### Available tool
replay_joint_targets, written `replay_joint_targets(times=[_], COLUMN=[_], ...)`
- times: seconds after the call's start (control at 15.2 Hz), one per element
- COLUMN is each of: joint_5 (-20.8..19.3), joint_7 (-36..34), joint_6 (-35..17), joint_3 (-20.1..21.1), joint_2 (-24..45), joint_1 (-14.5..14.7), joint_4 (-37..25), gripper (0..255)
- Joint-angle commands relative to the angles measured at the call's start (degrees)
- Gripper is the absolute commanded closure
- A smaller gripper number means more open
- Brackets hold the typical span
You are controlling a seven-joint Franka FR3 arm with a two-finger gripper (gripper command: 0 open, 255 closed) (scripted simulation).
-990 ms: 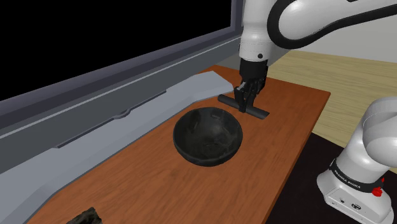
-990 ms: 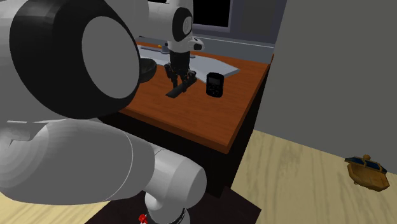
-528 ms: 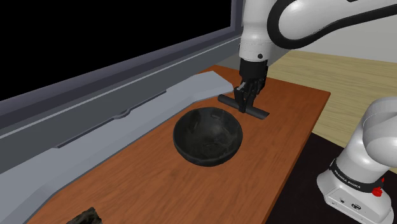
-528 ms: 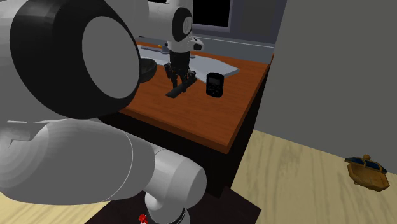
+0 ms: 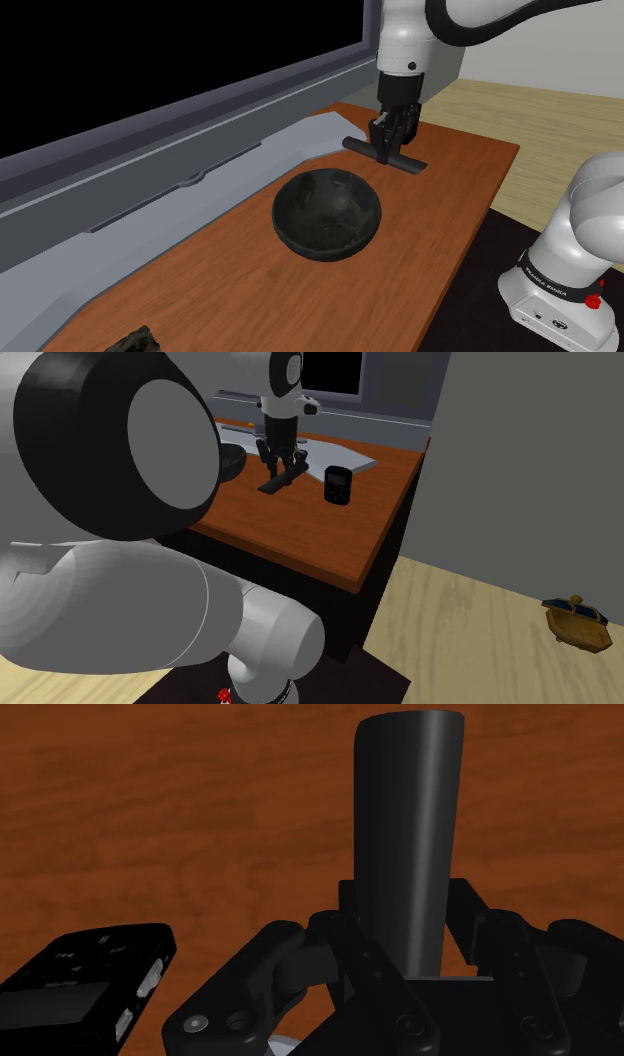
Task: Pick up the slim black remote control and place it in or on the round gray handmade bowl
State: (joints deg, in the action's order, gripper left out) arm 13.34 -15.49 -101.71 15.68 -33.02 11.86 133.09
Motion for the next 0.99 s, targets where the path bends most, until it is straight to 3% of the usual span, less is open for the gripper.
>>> replay_joint_targets(times=[0.0, 0.92], joint_5=[-0.18, -1.3], joint_7=[-0.15, -1.33], joint_6=[1.54, 11.85], joint_3=[-0.2, -1.24], joint_2=[0.01, 1.76], joint_1=[-0.07, -0.59], joint_4=[-1.54, -13.62], gripper=[255, 255])
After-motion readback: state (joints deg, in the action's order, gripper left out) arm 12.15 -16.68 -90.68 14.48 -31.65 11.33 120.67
